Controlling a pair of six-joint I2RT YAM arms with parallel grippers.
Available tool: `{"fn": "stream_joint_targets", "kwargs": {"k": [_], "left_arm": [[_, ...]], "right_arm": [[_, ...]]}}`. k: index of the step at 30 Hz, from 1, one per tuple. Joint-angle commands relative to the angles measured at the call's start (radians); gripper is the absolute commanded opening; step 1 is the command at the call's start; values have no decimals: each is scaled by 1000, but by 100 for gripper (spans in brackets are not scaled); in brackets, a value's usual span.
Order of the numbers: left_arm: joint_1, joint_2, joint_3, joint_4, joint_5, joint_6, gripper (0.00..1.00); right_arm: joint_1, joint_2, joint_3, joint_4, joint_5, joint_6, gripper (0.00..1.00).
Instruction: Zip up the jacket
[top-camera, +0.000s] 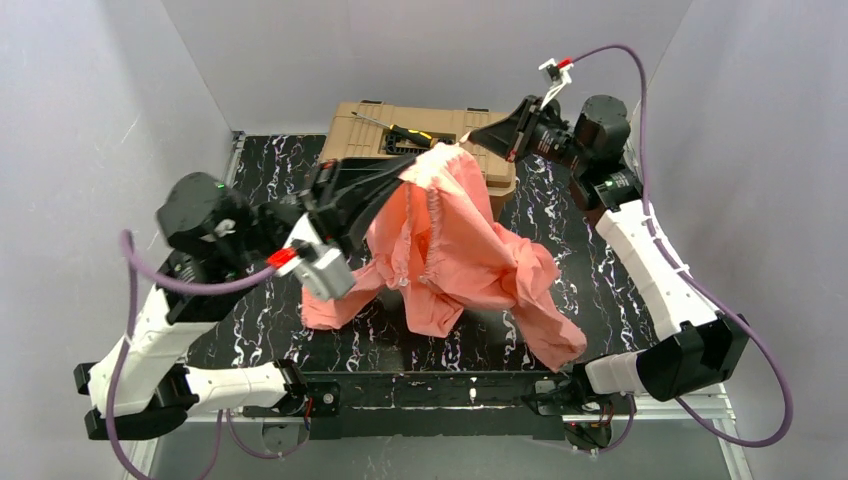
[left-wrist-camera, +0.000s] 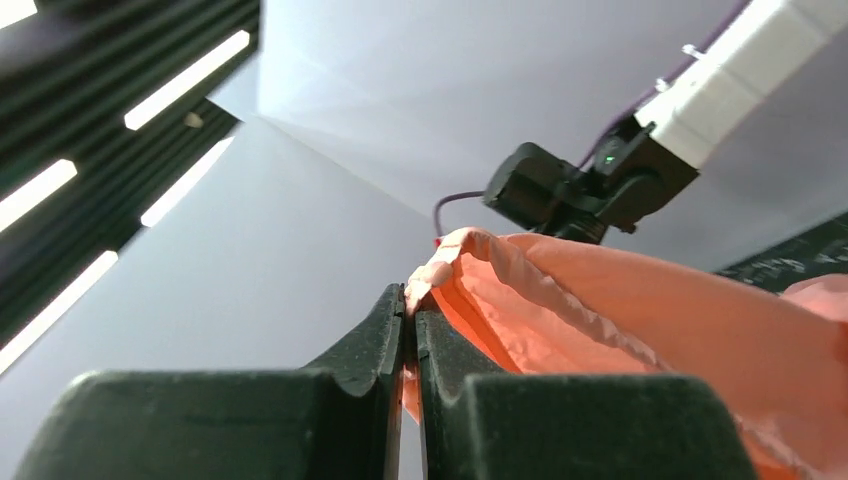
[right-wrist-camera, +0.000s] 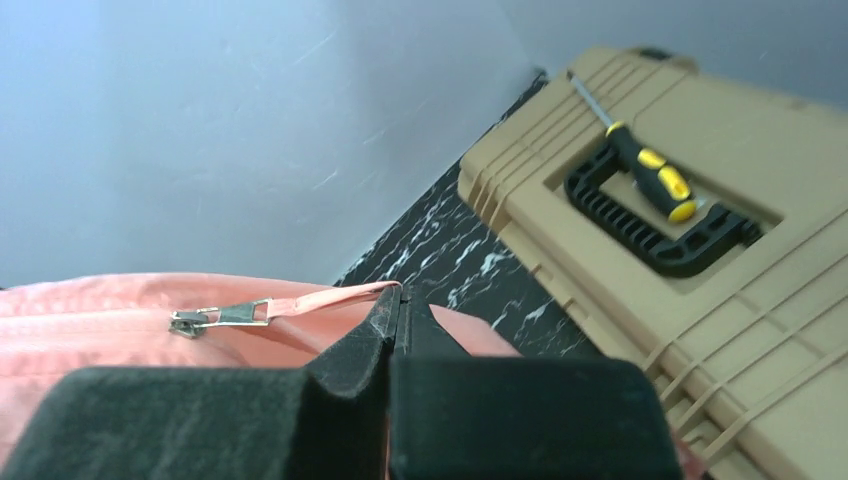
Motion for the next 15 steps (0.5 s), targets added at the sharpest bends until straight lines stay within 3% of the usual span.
{"fn": "stream_joint_targets", "kwargs": {"k": [1, 6, 9, 13, 15], "left_arm": [[-7, -80, 48, 103, -1, 90, 4], [-4, -192, 11, -111, -119, 82, 0], [22, -311, -147, -316, -127, 52, 0], [25, -465, -364, -605, -106, 39, 0], [24, -532, -460, -669, -108, 40, 0]], "right_arm": [[-16, -20, 109, -137, 130, -98, 1], [-40, -81, 134, -250, 316, -173, 1], [-87, -104, 122, -295, 378, -205, 1], [-149, -133, 83, -298, 347, -205, 1], [-152, -145, 60, -307, 336, -207, 1]]}}
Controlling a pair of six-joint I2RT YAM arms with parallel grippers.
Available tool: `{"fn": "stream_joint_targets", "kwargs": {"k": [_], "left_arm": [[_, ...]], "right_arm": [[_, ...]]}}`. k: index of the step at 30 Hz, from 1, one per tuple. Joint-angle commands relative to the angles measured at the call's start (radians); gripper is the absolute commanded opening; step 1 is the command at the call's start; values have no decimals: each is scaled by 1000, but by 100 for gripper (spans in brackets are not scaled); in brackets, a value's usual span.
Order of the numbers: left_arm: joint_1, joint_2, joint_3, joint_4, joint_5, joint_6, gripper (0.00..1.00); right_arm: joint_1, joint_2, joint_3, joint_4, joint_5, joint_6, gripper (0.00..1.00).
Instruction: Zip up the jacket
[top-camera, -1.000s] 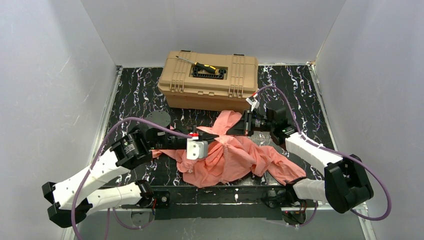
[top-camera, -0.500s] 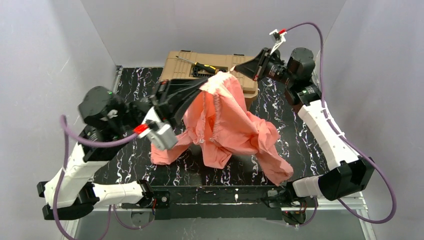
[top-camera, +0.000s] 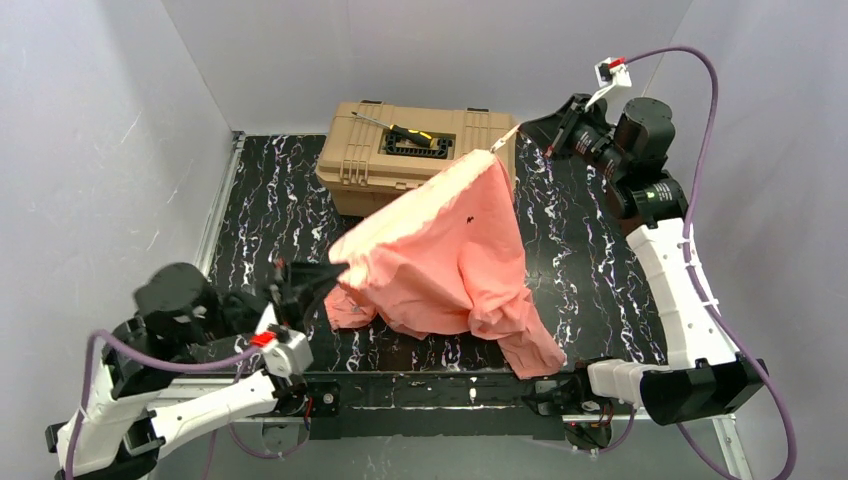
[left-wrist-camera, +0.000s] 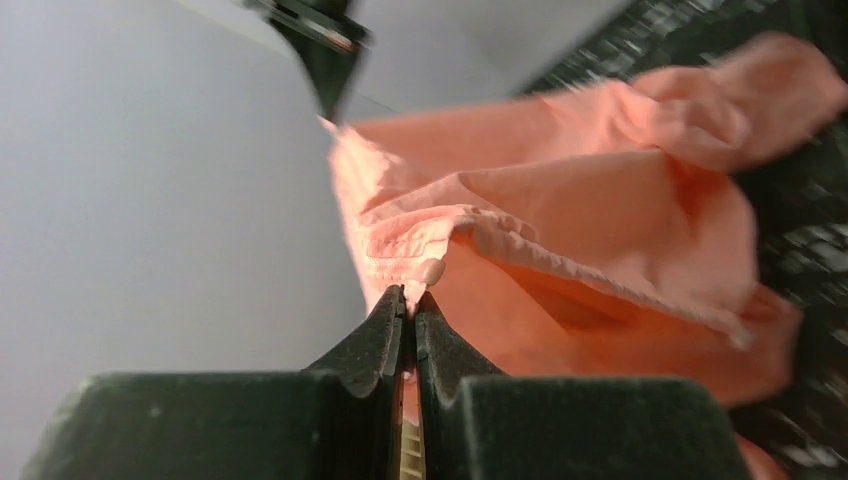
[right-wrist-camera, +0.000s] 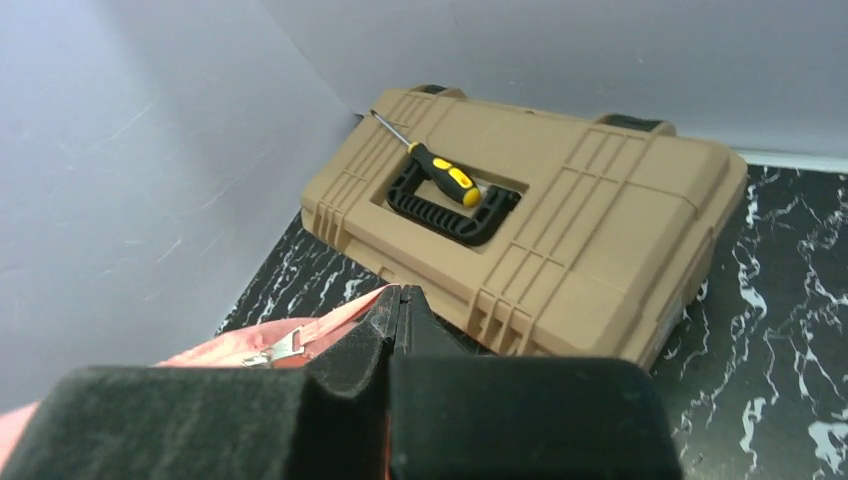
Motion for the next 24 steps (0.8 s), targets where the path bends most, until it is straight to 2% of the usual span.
{"fn": "stream_joint_targets", "kwargs": {"k": [1, 5, 6, 7, 9, 11, 13, 17, 19, 22, 24], "left_arm": [[4, -113, -179, -299, -6, -1, 0], [4, -147, -257, -438, -34, 37, 0], [4, -141, -269, -470, -49, 26, 3], [5, -130, -281, -479, -67, -8, 20], [4, -120, -316, -415, -102, -127, 40], [4, -115, -340, -259, -142, -297, 65], [5, -75, -309, -140, -145, -433, 76], [4, 59, -193, -53, -99, -640, 95], [3, 144, -159, 55, -138, -717, 98], [6, 318, -105, 243, -248, -784, 98], [7, 438, -63, 324, -271, -818, 98]], "right_arm": [[-31, -35, -43, -40, 70, -46, 1], [-35, -71, -88, -44, 69, -56, 1], [-35, -71, -89, -37, 45, -49, 1], [-35, -67, -87, -26, 8, -32, 1], [-34, -62, -88, -13, -67, 18, 1], [-33, -76, -122, 30, -130, 71, 1], [-28, -99, -146, 50, -160, 101, 1], [-12, -137, -161, 38, -180, 119, 1], [-6, -154, -176, 54, -188, 140, 1], [2, -170, -189, 67, -194, 162, 1], [8, -176, -190, 76, -198, 180, 1]]}}
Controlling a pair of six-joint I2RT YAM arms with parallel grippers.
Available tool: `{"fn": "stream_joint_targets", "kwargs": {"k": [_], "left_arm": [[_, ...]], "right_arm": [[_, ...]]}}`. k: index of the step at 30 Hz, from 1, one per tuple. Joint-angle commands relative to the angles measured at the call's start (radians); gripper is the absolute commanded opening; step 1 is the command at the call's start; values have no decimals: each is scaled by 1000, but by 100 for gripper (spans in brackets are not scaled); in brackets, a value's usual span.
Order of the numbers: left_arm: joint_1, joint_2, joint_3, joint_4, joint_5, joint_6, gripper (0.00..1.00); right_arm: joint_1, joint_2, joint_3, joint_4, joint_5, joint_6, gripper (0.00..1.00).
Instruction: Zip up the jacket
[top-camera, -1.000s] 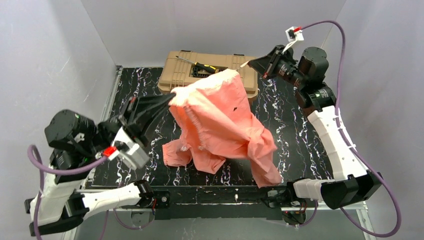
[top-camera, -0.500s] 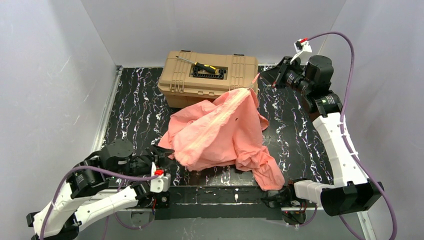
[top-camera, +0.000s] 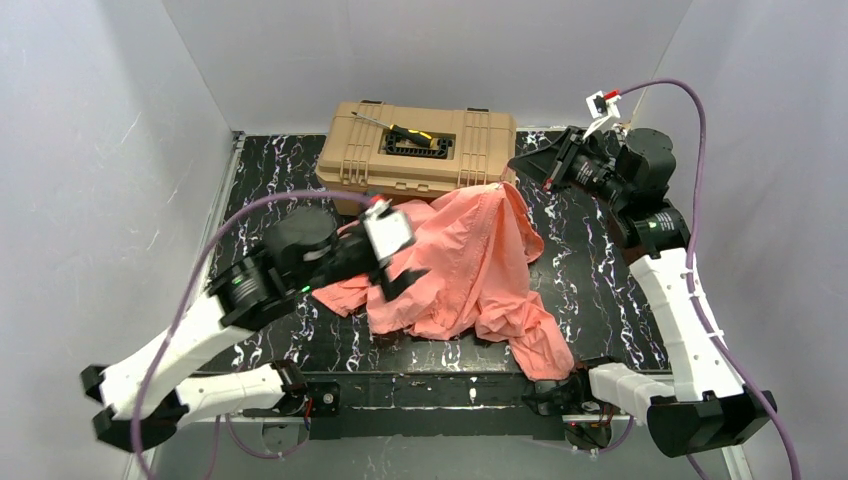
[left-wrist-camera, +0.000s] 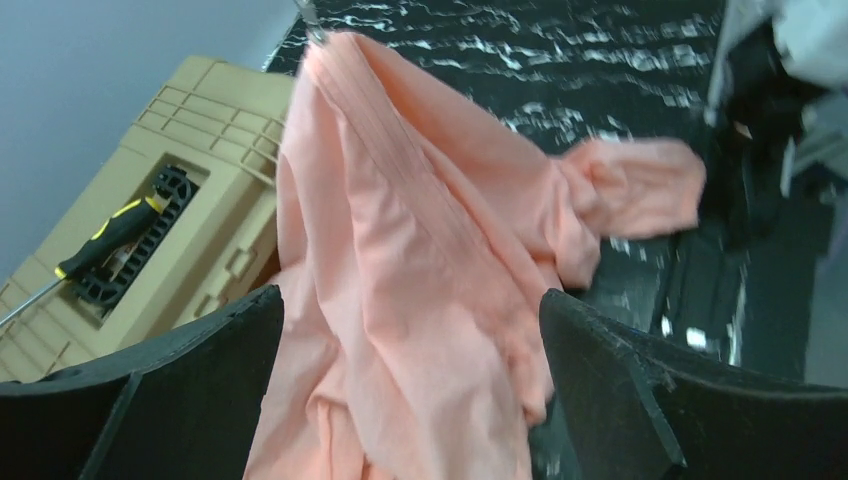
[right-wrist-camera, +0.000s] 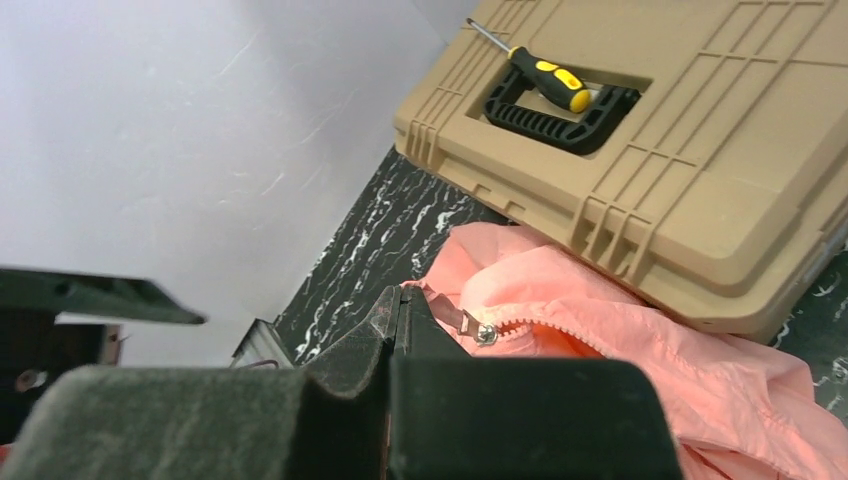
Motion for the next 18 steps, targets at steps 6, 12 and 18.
{"fn": "stream_joint_targets", "kwargs": {"k": [6, 12, 18], "left_arm": [[21, 500, 218, 319, -109, -271, 93], [68, 630, 277, 300, -94, -402, 85], [103, 666, 241, 375, -25, -421, 32]], "right_arm": [[30, -48, -3, 98, -33, 81, 1], [34, -67, -27, 116, -42, 94, 1], [34, -69, -56, 128, -18, 96, 1]]}}
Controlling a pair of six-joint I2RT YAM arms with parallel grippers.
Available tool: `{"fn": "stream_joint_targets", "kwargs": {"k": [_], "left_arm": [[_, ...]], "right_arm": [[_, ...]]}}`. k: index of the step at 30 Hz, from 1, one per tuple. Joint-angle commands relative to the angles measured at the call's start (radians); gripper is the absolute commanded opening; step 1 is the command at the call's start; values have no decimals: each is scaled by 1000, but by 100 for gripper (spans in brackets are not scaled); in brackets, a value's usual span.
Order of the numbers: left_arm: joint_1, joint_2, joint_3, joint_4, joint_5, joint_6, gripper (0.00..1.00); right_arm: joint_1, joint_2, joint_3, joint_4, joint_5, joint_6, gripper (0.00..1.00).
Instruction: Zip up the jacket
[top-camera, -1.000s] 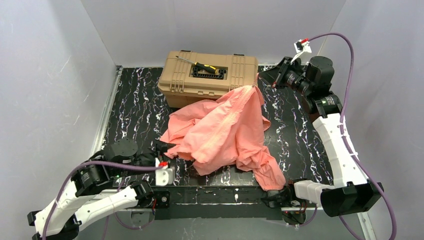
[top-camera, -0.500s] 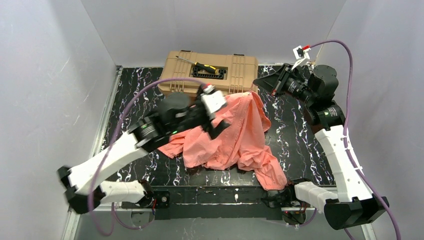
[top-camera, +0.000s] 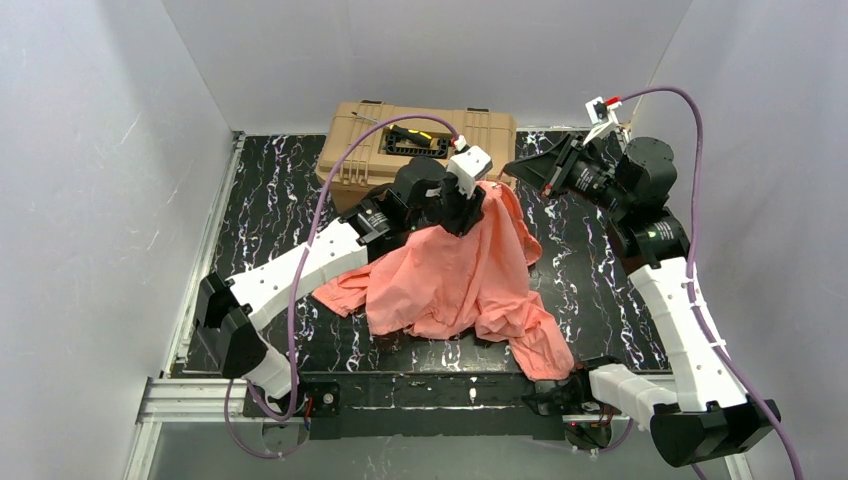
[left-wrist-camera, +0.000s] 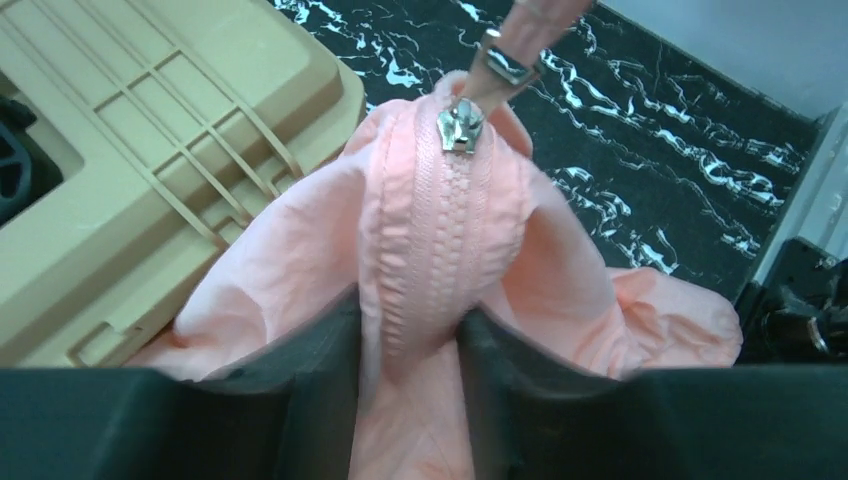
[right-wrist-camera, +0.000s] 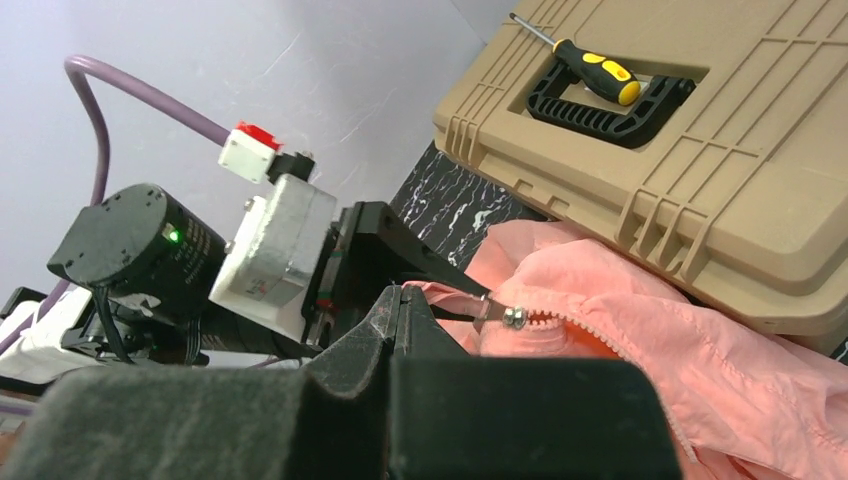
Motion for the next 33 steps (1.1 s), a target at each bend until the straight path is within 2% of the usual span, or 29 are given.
{"fn": "stream_joint_targets", "kwargs": {"k": [1, 2, 4, 7, 10, 19, 27, 30, 33], "left_arm": [[23, -7, 25, 60, 93, -38, 10], [25, -17, 20, 56, 124, -27, 0], [26, -53, -3, 34, 190, 0, 0], [27, -153, -75, -20, 267, 117, 0], [26, -276, -159, -96, 292, 212, 0], [28, -578, -326, -330, 268, 408, 0], [29, -679, -396, -481, 316, 529, 0], [30, -707, -426, -486, 285, 548, 0], [30, -738, -447, -482, 280, 581, 0]], "right_arm": [[6, -15, -16, 58, 21, -2, 1], [6, -10, -11, 40, 37, -19, 1], [5, 10, 11, -8, 79, -79, 1], [3, 45, 63, -62, 118, -142, 1], [-1, 78, 96, -68, 114, -157, 1], [-2, 57, 37, -57, 114, -150, 1], [-6, 61, 88, -111, 168, -213, 1], [-14, 68, 105, -129, 203, -244, 1], [-16, 65, 79, -111, 164, -232, 1]]}}
